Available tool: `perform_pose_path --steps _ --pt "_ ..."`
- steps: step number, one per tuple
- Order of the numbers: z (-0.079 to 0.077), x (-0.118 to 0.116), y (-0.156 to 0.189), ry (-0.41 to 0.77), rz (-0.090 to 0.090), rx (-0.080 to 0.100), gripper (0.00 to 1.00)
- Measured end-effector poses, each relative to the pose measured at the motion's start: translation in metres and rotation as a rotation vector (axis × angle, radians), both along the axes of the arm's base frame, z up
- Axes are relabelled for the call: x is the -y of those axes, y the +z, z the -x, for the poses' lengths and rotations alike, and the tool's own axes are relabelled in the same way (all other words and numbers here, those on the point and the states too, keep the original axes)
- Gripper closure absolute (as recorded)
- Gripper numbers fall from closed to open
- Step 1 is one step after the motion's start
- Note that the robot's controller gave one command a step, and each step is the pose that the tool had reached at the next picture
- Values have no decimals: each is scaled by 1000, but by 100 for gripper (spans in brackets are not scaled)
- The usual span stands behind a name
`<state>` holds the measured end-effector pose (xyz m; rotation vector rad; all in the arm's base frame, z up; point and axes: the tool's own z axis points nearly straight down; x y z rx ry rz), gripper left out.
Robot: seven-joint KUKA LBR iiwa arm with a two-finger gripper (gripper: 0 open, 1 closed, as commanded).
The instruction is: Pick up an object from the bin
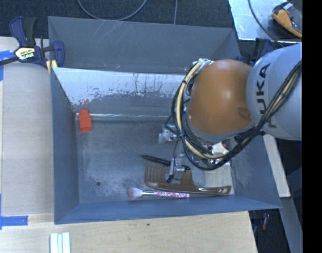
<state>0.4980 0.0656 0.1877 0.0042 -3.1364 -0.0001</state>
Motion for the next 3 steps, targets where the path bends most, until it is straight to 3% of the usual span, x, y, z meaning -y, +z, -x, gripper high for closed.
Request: perform_pose_path --steps 1,2,3 --pt "-2 1 3 -4 0 8 0" --pt "-29 51 -117 -256 0 8 0" --pt "-43 73 -116 -54 -2 22 0"
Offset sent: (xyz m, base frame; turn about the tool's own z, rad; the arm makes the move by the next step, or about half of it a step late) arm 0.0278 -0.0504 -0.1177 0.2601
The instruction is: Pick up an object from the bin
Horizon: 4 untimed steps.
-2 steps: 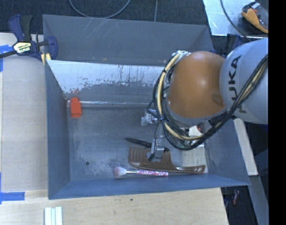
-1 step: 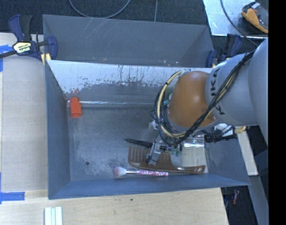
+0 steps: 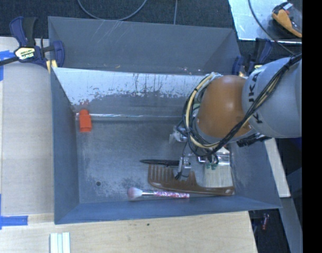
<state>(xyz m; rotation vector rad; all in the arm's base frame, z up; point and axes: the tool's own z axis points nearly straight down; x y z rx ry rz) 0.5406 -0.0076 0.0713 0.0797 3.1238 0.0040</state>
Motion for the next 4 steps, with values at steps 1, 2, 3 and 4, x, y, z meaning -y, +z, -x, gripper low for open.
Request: perform_pose_path --steps 1,2,3,4 --pt "10 -19 -4 -184 -2 -6 0" --pt "23 -41 0 -78 -2 3 0" --pt "12 -25 0 -153 -3 5 100" --pt "12 -25 0 -154 -3 5 100"
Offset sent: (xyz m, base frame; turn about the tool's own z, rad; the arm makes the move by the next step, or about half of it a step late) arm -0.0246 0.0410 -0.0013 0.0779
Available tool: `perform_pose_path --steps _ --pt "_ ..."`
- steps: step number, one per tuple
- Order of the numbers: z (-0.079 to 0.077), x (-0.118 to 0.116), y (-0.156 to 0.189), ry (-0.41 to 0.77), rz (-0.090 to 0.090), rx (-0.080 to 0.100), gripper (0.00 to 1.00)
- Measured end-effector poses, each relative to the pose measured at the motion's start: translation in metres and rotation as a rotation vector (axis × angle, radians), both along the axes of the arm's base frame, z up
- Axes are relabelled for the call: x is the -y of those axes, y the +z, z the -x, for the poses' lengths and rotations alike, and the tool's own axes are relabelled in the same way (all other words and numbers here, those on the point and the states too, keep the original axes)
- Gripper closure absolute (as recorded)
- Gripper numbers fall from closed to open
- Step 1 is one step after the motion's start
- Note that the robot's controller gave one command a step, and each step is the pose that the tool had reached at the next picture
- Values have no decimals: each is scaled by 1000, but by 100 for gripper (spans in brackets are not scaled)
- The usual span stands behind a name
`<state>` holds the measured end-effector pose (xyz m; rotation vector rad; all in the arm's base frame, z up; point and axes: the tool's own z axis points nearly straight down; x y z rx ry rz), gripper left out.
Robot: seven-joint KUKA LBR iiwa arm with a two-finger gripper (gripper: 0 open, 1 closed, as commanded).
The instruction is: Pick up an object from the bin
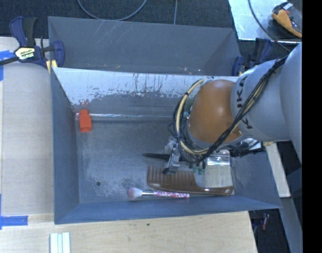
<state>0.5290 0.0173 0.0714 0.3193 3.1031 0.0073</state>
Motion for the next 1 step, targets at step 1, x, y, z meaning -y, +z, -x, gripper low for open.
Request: perform_pose_path --steps 1 --pt "1 1 17 0 1 -2 100"
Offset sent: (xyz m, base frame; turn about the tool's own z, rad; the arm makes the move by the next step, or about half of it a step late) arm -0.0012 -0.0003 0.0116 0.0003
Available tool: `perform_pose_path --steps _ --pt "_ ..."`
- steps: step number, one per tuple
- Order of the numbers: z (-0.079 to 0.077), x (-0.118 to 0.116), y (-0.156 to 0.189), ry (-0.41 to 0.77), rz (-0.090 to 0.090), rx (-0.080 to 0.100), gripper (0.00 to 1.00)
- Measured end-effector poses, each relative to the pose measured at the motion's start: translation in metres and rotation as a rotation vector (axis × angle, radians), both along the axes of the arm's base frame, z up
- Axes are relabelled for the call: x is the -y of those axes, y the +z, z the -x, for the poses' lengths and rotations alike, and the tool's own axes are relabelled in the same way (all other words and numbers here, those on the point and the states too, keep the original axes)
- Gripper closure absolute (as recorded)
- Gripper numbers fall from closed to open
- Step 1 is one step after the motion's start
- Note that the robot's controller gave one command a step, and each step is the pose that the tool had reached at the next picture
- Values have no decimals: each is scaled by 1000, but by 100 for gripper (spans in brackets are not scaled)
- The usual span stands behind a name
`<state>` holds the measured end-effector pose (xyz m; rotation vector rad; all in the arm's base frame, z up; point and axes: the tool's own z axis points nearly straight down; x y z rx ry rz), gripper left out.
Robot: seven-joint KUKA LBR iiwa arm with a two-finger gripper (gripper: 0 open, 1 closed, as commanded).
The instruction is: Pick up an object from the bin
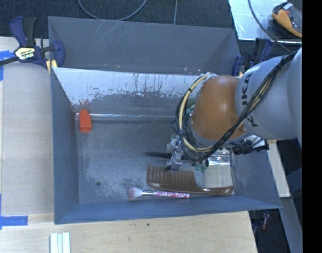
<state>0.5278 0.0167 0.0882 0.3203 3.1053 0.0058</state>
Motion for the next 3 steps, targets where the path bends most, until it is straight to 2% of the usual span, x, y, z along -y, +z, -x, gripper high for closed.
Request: perform_pose_path --steps 1,2,3 --pt "-1 0 22 0 0 3 100" --pt "1 1 50 1 0 -6 100" --pt "-1 1 84 2 0 3 100"
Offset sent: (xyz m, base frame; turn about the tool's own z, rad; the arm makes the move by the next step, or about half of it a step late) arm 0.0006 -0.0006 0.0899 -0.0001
